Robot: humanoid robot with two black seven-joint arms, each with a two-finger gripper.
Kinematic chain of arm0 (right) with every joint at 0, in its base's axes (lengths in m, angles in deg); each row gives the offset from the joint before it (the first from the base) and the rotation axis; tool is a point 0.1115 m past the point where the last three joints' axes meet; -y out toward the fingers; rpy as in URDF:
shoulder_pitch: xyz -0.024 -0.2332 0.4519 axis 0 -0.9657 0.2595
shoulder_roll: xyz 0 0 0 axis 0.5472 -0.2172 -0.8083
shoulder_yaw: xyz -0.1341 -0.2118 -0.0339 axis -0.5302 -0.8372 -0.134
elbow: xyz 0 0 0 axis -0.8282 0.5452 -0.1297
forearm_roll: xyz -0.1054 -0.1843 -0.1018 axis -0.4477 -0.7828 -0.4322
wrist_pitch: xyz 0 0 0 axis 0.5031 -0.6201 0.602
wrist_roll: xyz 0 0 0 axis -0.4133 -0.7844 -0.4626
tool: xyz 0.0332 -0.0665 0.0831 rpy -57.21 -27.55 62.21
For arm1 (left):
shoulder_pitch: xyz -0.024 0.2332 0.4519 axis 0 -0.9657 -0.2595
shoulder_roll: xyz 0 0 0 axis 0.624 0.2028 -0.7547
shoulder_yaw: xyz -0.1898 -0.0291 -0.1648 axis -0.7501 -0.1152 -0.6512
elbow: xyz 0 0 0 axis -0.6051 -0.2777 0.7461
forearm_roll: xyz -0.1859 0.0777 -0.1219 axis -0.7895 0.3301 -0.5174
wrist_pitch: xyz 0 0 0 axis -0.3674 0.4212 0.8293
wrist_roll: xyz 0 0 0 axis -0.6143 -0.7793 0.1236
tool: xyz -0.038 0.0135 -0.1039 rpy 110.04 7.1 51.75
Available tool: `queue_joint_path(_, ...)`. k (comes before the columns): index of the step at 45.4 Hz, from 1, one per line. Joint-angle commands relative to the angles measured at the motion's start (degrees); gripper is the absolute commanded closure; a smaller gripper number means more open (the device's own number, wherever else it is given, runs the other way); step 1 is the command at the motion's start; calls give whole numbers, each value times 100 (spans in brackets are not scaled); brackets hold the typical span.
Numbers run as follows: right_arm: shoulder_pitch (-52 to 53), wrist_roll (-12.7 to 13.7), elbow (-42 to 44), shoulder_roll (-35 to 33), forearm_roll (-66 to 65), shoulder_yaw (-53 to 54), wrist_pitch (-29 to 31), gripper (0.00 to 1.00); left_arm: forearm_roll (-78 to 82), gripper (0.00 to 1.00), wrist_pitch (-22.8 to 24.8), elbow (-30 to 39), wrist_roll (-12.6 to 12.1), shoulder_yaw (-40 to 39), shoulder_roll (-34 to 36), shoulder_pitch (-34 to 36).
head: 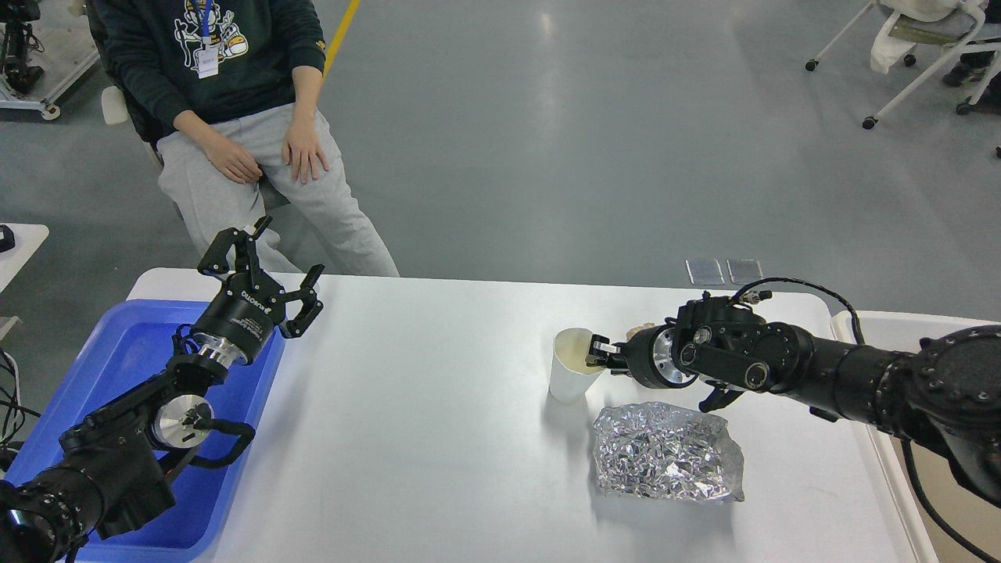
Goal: Tidy desktop
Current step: 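Close the right gripper around the white paper cup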
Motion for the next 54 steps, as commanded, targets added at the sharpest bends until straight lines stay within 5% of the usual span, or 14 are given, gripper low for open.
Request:
queue_joint_path(1,-51,4,5,0,27,-62,16,76,-2,0,1,0,0,-3,0,0)
queue_joint_path(4,-95,4,5,0,10,-70,16,100,-2,0,1,0,0,-3,0,0)
queue_joint_path(54,-113,-5,-74,-105,247,193,16,100,-2,0,1,0,0,-3,0,0)
